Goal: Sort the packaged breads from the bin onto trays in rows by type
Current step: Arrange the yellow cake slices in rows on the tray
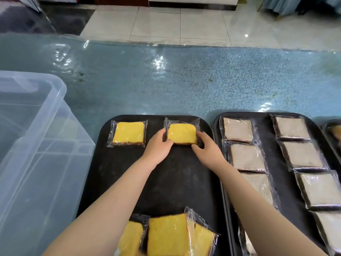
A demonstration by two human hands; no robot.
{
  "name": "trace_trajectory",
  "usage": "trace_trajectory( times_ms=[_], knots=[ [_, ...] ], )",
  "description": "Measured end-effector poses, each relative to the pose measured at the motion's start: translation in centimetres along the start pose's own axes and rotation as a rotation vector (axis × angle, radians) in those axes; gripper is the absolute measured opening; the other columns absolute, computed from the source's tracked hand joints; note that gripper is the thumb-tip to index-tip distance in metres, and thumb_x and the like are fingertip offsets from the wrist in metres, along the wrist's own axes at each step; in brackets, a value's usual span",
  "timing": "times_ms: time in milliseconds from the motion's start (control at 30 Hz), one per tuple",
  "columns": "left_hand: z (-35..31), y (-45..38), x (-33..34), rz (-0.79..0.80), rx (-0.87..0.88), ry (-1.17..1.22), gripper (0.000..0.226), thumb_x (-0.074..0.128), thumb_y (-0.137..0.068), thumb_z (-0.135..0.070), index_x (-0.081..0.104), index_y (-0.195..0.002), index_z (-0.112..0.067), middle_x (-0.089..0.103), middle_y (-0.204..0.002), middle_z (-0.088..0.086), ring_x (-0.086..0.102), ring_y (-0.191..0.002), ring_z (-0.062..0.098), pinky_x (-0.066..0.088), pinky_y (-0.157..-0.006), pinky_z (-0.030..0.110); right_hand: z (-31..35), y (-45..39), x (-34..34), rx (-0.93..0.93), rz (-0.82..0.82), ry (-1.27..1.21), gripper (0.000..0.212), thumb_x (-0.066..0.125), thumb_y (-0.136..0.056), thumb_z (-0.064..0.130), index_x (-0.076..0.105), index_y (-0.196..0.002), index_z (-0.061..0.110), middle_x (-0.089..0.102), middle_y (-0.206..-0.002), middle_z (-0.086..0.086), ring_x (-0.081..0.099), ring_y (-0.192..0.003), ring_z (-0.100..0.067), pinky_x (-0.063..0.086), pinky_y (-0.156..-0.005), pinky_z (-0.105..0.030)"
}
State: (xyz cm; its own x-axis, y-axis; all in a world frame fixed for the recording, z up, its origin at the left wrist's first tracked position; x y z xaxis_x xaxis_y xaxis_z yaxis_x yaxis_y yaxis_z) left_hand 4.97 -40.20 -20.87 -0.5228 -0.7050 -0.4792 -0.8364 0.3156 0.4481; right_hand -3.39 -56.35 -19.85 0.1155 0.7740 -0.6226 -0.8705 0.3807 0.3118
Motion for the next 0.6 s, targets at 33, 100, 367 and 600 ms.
trace_trajectory(
  times_ms=[33, 100, 367, 600],
  knots=[
    [0.2, 0.4, -0.3, -0.012, 0.010, -0.026, 0.063, 0.050, -0.095, -0.022, 0.025, -0.153, -0.023, 0.028, -0.158, -0.001, 0.026, -0.145, 0.019, 0.027, -0.117, 0.041, -0.1, 0.4, -0.1, -0.022, 0.000, 0.031, 0.056, 0.055, -0.093, 0.018, 0.037, -0.147, 0.017, 0.035, -0.154, -0.003, 0.019, -0.147, -0.015, 0.017, -0.108, -0.018],
    [0.5, 1.6, -0.9, -0.032, 0.046, -0.082, 0.064, 0.050, -0.096, -0.020, 0.024, -0.154, -0.021, 0.023, -0.160, -0.002, 0.019, -0.147, 0.017, 0.022, -0.119, 0.042, -0.2, 1.5, -0.4, -0.054, -0.020, 0.055, 0.056, 0.055, -0.094, 0.018, 0.037, -0.147, 0.016, 0.033, -0.155, -0.004, 0.013, -0.148, -0.013, 0.013, -0.111, -0.019],
    [3.4, 10.9, -1.1, 0.158, 0.230, -0.431, 0.042, 0.050, -0.098, -0.025, 0.048, -0.140, -0.028, 0.049, -0.143, -0.011, 0.042, -0.133, 0.008, 0.035, -0.110, 0.028, -2.4, 10.8, 0.7, -0.062, -0.008, 0.091, 0.045, 0.057, -0.094, 0.024, 0.049, -0.138, 0.023, 0.042, -0.148, 0.002, 0.032, -0.140, -0.013, 0.022, -0.115, -0.025],
    [6.9, 18.6, -0.7, 0.327, 0.281, -0.732, 0.051, 0.050, -0.092, -0.054, 0.043, -0.139, -0.035, 0.048, -0.140, -0.015, 0.042, -0.129, 0.008, 0.035, -0.107, 0.027, -3.3, 20.4, 3.2, -0.109, 0.137, 0.072, 0.048, 0.059, -0.091, 0.042, 0.046, -0.136, 0.031, 0.045, -0.125, 0.019, 0.041, -0.125, 0.001, 0.033, -0.109, -0.019]
  ],
)
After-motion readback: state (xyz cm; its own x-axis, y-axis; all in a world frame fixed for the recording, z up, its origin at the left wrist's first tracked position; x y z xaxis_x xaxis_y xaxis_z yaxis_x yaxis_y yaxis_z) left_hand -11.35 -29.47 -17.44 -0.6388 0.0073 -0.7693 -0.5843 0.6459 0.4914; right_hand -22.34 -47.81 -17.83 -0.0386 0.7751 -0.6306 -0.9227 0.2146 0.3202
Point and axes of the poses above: each hand's wrist, its own y-axis away from the middle knuckle, its own x-axis out of the palm, z = x × y, the point moved 5 cm from there along -y, towards the middle knuckle
